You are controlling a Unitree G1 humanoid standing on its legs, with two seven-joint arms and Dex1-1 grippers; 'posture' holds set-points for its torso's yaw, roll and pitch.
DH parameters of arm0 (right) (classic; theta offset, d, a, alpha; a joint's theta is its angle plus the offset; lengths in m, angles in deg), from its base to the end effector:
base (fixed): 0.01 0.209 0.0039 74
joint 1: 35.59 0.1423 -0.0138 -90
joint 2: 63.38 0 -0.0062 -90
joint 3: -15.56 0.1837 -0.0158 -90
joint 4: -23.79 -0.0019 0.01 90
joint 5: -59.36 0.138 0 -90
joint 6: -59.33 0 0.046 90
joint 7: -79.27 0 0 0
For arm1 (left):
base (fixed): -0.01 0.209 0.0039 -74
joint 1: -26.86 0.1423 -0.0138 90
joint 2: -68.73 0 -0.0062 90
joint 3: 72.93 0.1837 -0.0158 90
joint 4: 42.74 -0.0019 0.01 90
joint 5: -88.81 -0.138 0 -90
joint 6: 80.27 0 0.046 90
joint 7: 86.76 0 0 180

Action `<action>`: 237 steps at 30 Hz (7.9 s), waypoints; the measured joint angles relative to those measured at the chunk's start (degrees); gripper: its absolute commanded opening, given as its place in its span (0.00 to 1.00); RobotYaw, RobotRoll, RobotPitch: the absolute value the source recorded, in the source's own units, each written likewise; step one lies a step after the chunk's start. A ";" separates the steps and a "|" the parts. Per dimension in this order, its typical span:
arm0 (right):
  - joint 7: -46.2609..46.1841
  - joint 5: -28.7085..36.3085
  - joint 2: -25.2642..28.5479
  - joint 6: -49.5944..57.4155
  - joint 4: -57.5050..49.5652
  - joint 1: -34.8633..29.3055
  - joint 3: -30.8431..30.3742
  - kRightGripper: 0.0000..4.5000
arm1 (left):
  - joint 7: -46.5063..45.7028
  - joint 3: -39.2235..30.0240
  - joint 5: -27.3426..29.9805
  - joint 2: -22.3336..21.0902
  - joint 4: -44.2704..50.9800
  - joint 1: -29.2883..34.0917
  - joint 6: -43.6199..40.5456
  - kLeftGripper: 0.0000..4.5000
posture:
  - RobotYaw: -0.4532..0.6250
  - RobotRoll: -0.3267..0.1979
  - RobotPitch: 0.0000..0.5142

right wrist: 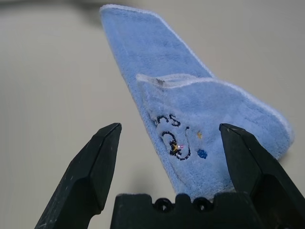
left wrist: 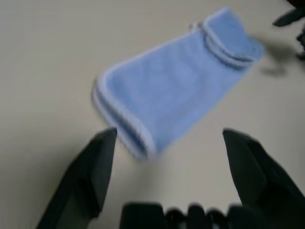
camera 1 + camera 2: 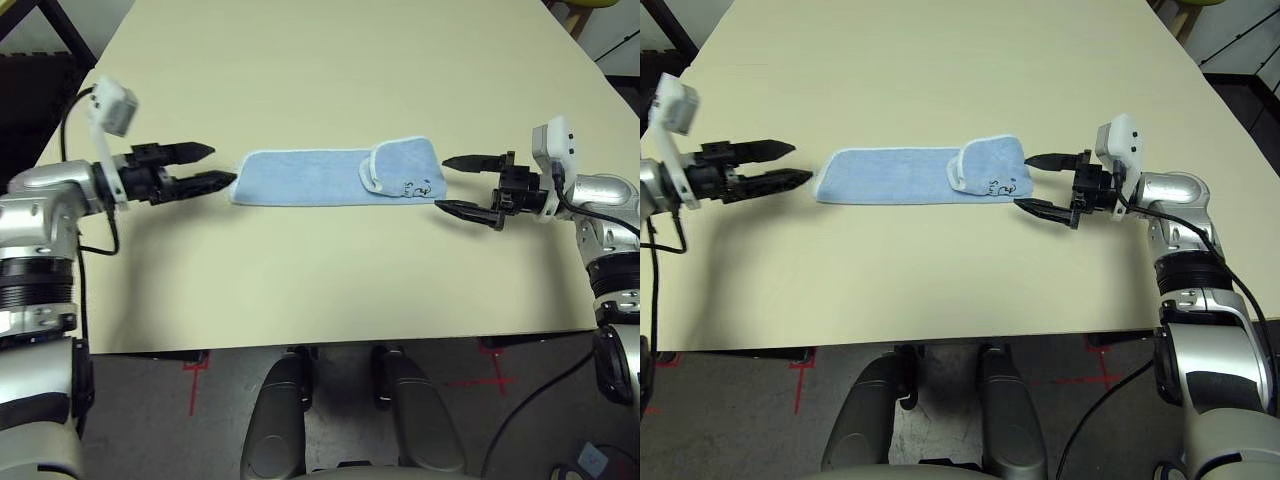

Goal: Fold the towel and set it aside.

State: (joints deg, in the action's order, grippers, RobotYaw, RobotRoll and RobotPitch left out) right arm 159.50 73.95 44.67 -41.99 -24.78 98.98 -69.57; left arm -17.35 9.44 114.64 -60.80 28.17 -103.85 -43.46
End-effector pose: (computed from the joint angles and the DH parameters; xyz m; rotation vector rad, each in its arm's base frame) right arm 0.3204 -0.2782 0.1789 -0.4065 -0.1191 1.1519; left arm 0.2679 0.3345 0.2388 -0.0435 0.4300 -0.7796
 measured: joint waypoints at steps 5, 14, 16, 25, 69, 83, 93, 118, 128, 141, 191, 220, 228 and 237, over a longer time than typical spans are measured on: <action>-0.12 -0.02 -0.11 0.00 -0.45 0.00 -0.05 0.99 | -5.45 -1.64 3.25 2.63 0.08 -0.39 -13.98 1.00 | 0.43 0.62 0.44; -0.47 -0.13 -0.16 0.00 -0.80 0.04 -0.19 0.99 | -14.19 -5.09 7.34 9.06 0.04 -4.33 -29.38 1.00 | 0.43 0.62 0.45; -0.72 -0.18 -0.16 -0.02 -0.83 0.05 -0.22 0.99 | -15.13 -4.97 7.68 9.39 -0.38 -4.66 -30.27 1.00 | 0.43 0.62 0.45; -1.07 -0.22 -0.30 -0.11 -0.86 0.61 -0.46 0.99 | -19.50 -5.55 7.79 11.59 -7.07 -7.62 -30.29 1.00 | 0.43 0.62 0.45; -1.98 -0.77 0.09 -1.52 -0.97 1.16 -1.80 1.00 | -29.09 -13.81 8.41 16.92 -19.00 -13.10 -26.44 0.15 | 0.42 0.62 0.42; -2.27 -1.54 0.28 -2.08 -0.90 1.16 -1.82 1.00 | -28.65 -17.03 11.77 17.44 -17.61 -13.07 -30.57 0.99 | 0.41 0.62 0.43; -2.27 -1.93 0.62 -2.08 -0.91 1.16 -1.82 1.00 | -31.58 -17.08 11.08 18.21 -20.33 -13.07 -28.63 0.99 | 0.41 0.62 0.44; -2.29 -2.01 0.68 -2.13 -0.94 1.15 -1.82 1.00 | -34.07 -17.06 10.34 18.08 -24.39 -15.36 -25.81 0.96 | 0.41 0.62 0.43; -2.28 -2.02 0.69 -2.13 -0.95 1.13 -1.83 0.96 | -35.64 -17.04 9.60 18.46 -26.95 -15.12 -22.59 0.25 | 0.40 0.62 0.42; -3.09 -1.72 0.78 -1.37 -0.67 1.11 -1.68 0.33 | -32.75 -14.12 10.09 14.55 -20.51 -12.41 -24.06 0.00 | 0.42 0.62 0.42; -3.67 -0.51 1.06 1.74 -0.62 -0.02 -1.80 0.98 | -23.98 -3.13 16.22 27.16 1.06 -25.00 -29.83 0.00 | 0.44 0.62 0.41; -5.09 -0.75 2.03 -1.07 4.33 1.39 -1.67 0.98 | -34.00 -0.58 8.84 45.95 -15.13 -26.73 -12.39 0.00 | 0.43 0.62 0.40; -5.08 -0.79 2.03 -1.07 4.32 1.39 -1.72 0.98 | -35.34 -1.34 8.55 48.62 -15.67 -27.03 -11.51 0.00 | 0.43 0.62 0.40; -5.05 -0.83 2.00 -1.07 4.29 1.39 -1.73 0.98 | -35.77 -1.23 9.29 50.87 -12.69 -26.74 -14.90 0.00 | 0.43 0.62 0.40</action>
State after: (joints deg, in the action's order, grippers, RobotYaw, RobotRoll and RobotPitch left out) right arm 154.45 73.12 46.66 -43.06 -20.49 100.38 -71.30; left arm -53.12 8.21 123.93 -9.93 15.48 -130.59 -58.36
